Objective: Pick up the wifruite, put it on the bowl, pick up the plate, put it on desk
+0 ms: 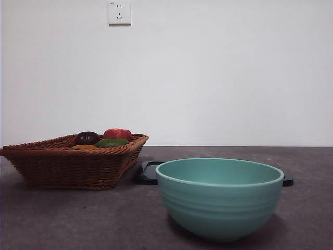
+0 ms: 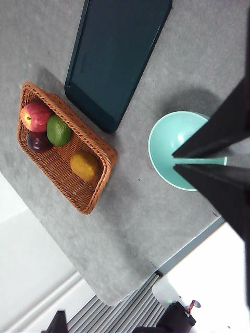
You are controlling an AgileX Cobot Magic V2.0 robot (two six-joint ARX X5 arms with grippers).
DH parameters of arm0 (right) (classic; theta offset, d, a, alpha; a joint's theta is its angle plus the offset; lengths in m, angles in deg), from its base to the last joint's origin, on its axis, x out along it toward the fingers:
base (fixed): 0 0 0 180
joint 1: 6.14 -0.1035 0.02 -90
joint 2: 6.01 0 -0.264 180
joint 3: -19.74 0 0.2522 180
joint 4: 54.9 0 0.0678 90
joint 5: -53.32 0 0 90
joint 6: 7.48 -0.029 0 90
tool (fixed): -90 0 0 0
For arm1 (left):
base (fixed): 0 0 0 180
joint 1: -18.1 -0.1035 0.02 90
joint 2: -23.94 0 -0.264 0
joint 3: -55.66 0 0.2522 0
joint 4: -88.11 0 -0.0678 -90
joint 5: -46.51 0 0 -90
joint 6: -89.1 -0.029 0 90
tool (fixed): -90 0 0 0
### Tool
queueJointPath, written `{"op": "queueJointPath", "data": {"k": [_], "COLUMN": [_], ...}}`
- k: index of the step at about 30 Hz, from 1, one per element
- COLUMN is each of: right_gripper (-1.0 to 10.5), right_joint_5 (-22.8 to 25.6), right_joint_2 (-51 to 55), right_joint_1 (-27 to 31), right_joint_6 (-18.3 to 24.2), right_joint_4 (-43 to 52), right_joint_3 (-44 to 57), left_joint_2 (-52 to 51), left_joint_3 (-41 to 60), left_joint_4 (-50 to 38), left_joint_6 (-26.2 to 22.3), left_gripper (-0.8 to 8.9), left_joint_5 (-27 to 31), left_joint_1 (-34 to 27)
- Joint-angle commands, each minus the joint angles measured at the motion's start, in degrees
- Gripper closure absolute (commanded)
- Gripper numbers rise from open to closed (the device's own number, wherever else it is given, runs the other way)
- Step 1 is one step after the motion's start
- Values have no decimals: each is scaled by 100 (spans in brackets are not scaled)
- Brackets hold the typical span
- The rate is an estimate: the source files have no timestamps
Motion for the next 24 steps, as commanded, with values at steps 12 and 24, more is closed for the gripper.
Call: {"op": "queueJointPath", "data": {"k": [12,24], "right_gripper": [325,304], "right_joint_5": [31,-63], "right_joint_2": [-17,-17], "right_joint_1": [-24,-24], "right_joint_6": [-142,-201], "right_joint_4": [81,81], "right_joint_3": [-101,-101], "left_joint_2": [-20,57], "left_joint_3": [-168,-201], "left_joint_4": [70,42], "left_joint_6": [-282,-177], "left_gripper": [172,160], "left_joint_5": [-17,37], "left_joint_1": [37,37]}}
